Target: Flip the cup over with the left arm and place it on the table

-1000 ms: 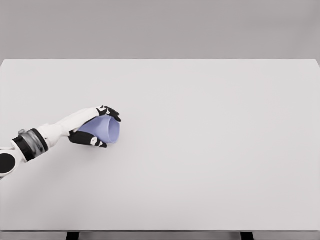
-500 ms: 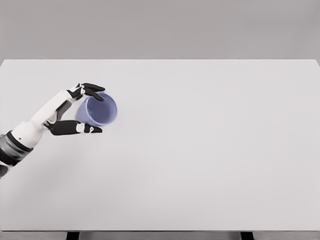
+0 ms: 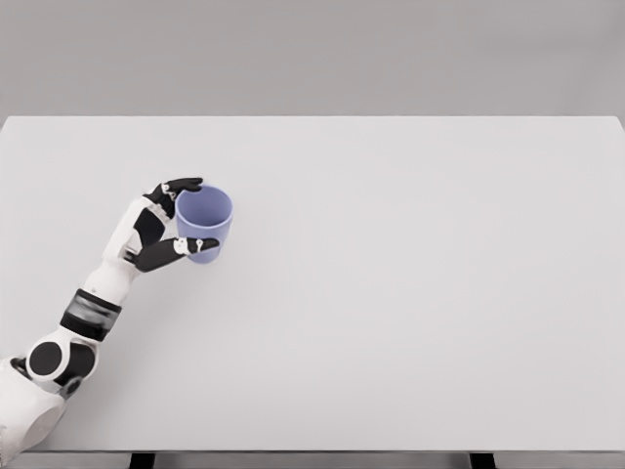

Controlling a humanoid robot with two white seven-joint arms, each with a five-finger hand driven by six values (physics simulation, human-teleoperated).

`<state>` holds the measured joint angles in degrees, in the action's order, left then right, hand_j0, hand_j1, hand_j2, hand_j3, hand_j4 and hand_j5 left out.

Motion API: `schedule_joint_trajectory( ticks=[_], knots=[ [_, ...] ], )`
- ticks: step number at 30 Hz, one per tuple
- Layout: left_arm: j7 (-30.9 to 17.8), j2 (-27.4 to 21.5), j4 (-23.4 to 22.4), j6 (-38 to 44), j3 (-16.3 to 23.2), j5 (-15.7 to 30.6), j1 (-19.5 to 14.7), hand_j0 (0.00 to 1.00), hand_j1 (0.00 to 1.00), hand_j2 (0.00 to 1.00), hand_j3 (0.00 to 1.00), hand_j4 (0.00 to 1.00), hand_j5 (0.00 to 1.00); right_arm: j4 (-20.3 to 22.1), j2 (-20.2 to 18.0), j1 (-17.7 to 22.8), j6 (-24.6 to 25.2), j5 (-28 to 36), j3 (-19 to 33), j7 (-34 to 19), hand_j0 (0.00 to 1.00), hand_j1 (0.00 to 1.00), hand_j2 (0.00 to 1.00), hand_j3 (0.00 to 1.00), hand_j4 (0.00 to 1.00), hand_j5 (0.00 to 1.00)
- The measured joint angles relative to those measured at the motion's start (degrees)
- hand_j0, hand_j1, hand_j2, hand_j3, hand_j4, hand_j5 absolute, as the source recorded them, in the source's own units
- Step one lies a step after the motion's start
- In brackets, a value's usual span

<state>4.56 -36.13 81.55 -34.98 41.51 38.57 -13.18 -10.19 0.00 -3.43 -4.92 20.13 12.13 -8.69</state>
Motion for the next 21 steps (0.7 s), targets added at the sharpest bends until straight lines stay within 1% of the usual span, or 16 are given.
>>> schedule_joint_trajectory(
  ticks=[3, 7, 8, 9, 10, 13, 15, 16, 17, 21],
  knots=[
    [0.7, 1.8, -1.6, 0.0, -1.1, 0.0, 0.1, 0.55, 0.55, 0.55, 0.55, 0.55, 0.55, 0.0, 0.0, 0.0, 0.0, 0.0, 0.0, 0.0, 1.00, 1.00, 1.00, 1.00, 1.00, 1.00],
    [1.1, 5.0, -5.4, -0.1, -1.5, -0.3, -0.1, 0.55, 0.55, 0.55, 0.55, 0.55, 0.55, 0.0, 0.0, 0.0, 0.0, 0.0, 0.0, 0.0, 1.00, 1.00, 1.00, 1.00, 1.00, 1.00],
    [0.8, 5.5, -5.7, -0.3, -1.7, -0.1, 0.0, 0.61, 0.61, 0.61, 0.61, 0.61, 0.61, 0.0, 0.0, 0.0, 0.0, 0.0, 0.0, 0.0, 1.00, 1.00, 1.00, 1.00, 1.00, 1.00],
    [0.7, 5.9, -5.9, -0.3, -1.7, -0.3, 0.0, 0.76, 0.76, 0.76, 0.76, 0.76, 0.76, 0.0, 0.0, 0.0, 0.0, 0.0, 0.0, 0.0, 1.00, 1.00, 1.00, 1.00, 1.00, 1.00],
    [0.8, 6.0, -5.8, 0.0, -1.7, -0.7, 0.0, 0.82, 0.82, 0.82, 0.82, 0.82, 0.82, 0.0, 0.0, 0.0, 0.0, 0.0, 0.0, 0.0, 1.00, 1.00, 1.00, 1.00, 1.00, 1.00],
    [1.1, 6.1, -4.7, 0.0, -1.7, -0.7, 0.0, 0.87, 0.87, 0.87, 0.87, 0.87, 0.87, 0.0, 0.0, 0.0, 0.0, 0.0, 0.0, 0.0, 1.00, 1.00, 1.00, 1.00, 1.00, 1.00],
    [1.2, 6.0, -4.1, 0.0, -1.7, -0.7, -0.1, 0.96, 0.96, 0.96, 0.96, 0.96, 0.96, 0.0, 0.0, 0.0, 0.0, 0.0, 0.0, 0.0, 1.00, 1.00, 1.00, 1.00, 1.00, 1.00],
    [1.2, 5.9, -3.9, 0.0, -1.7, -0.7, -0.1, 0.97, 0.97, 0.97, 0.97, 0.97, 0.97, 0.0, 0.0, 0.0, 0.0, 0.0, 0.0, 0.0, 1.00, 1.00, 1.00, 1.00, 1.00, 1.00],
    [1.2, 5.9, -3.8, 0.0, -1.7, -0.7, -0.1, 1.00, 1.00, 1.00, 1.00, 1.00, 1.00, 0.0, 0.0, 0.0, 0.0, 0.0, 0.0, 0.0, 1.00, 1.00, 1.00, 1.00, 1.00, 1.00],
    [1.3, 5.8, -3.6, 0.0, -1.8, -0.6, -0.2, 1.00, 1.00, 1.00, 1.00, 1.00, 1.00, 0.0, 0.0, 0.0, 0.0, 0.0, 0.0, 0.0, 1.00, 1.00, 1.00, 1.00, 1.00, 1.00]
  ],
)
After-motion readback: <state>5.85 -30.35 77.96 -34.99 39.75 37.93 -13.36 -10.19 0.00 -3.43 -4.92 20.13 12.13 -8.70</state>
